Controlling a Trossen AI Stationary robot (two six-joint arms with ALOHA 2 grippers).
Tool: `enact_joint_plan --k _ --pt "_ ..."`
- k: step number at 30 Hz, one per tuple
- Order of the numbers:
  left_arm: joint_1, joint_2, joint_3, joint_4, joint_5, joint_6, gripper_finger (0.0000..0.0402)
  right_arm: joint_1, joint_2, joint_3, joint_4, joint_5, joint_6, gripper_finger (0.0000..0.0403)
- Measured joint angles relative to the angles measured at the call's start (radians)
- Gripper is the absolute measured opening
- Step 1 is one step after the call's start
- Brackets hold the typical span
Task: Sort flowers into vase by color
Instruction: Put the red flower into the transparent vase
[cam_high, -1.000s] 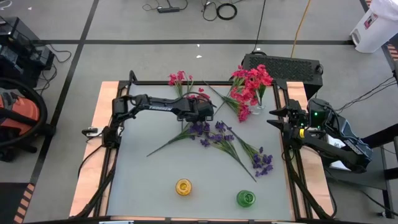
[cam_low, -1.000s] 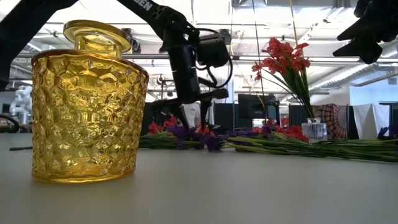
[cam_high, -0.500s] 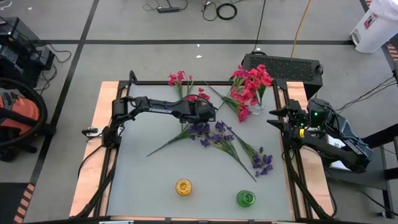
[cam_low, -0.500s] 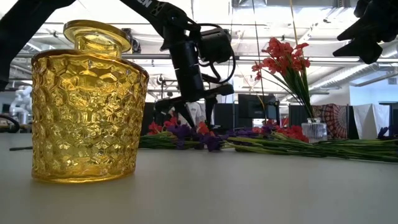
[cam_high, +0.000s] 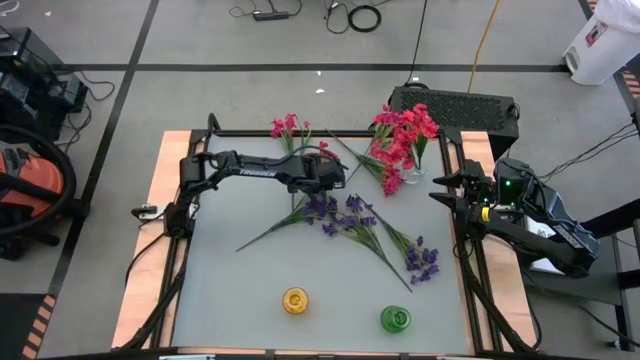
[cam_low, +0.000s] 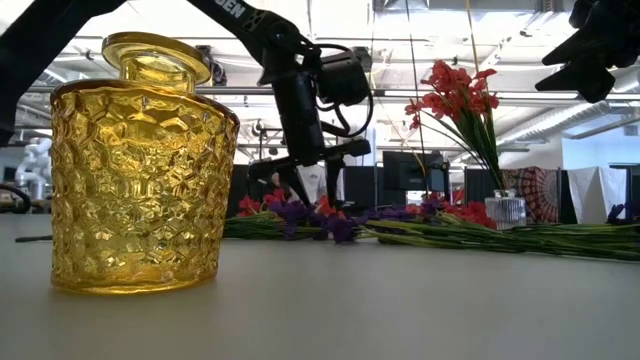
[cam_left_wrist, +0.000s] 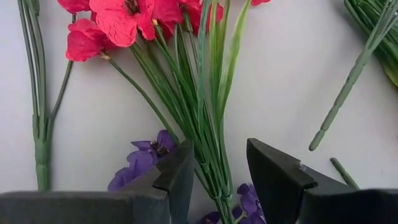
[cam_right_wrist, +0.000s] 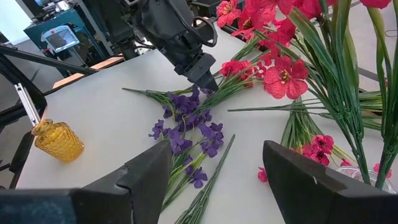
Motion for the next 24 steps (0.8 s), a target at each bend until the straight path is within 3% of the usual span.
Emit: enact_joint_plan --k 10,24 --pt "-0.045 0.000 0.000 0.003 -0.028 -0.033 0.0154 0.000 0.000 0.000 0.000 0.000 0.000 0.0247" --pt "-0.001 0.006 0.000 0.005 -0.034 0.001 0.0154 0.000 0.000 0.000 0.000 0.000 0.000 0.0247"
